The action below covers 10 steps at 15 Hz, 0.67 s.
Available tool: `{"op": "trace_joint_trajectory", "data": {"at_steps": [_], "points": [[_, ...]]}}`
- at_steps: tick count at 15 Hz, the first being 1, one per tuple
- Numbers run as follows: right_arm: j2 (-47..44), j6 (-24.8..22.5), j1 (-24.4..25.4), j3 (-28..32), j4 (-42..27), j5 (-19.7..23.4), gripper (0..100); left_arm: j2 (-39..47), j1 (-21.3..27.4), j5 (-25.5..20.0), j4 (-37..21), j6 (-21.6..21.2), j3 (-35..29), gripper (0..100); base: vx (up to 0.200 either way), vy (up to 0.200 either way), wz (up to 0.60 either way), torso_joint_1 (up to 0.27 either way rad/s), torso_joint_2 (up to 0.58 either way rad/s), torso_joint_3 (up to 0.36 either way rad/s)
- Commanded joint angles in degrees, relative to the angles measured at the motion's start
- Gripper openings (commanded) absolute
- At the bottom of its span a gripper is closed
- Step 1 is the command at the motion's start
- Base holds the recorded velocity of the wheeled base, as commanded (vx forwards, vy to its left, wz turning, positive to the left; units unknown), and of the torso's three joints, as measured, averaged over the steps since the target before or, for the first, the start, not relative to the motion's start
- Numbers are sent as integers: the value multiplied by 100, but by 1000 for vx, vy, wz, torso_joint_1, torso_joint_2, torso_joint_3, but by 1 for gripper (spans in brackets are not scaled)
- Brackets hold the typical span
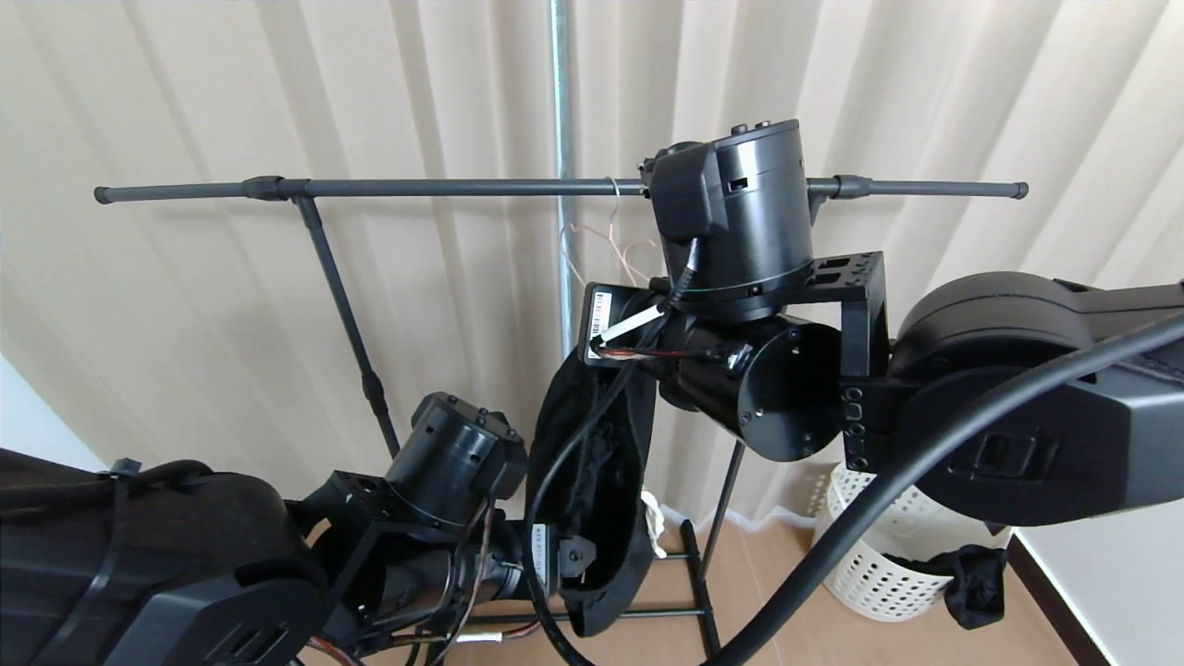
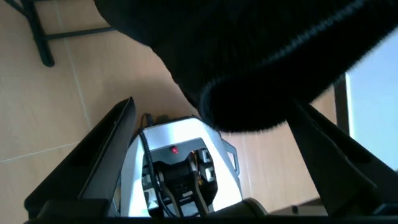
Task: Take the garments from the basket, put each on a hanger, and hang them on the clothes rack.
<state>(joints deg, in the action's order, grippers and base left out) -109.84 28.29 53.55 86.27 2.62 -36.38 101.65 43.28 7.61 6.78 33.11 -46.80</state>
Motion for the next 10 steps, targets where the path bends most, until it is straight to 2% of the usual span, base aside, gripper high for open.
{"op": "trace_joint_trajectory", "data": {"at_steps": [1, 3, 5, 9, 10], "points": [[182, 1, 76, -49, 2, -1, 0, 242, -3, 224, 104, 3, 4, 100, 0, 0, 0, 0, 0, 0], [279, 1, 94, -76, 2, -1, 0, 470, 23, 540, 184, 3, 13, 100, 0, 0, 0, 0, 0, 0], [375, -8, 50, -76, 2, -1, 0, 497, 23, 646, 184, -6, 48, 100, 0, 0, 0, 0, 0, 0], [551, -70, -381, -119, -16, -10, 0, 453, 23, 663, 184, -6, 92, 100, 0, 0, 0, 0, 0, 0], [551, -175, -574, -155, -25, -19, 0, 303, 14, 725, 184, -6, 118, 0, 0, 0, 0, 0, 0, 0]]}}
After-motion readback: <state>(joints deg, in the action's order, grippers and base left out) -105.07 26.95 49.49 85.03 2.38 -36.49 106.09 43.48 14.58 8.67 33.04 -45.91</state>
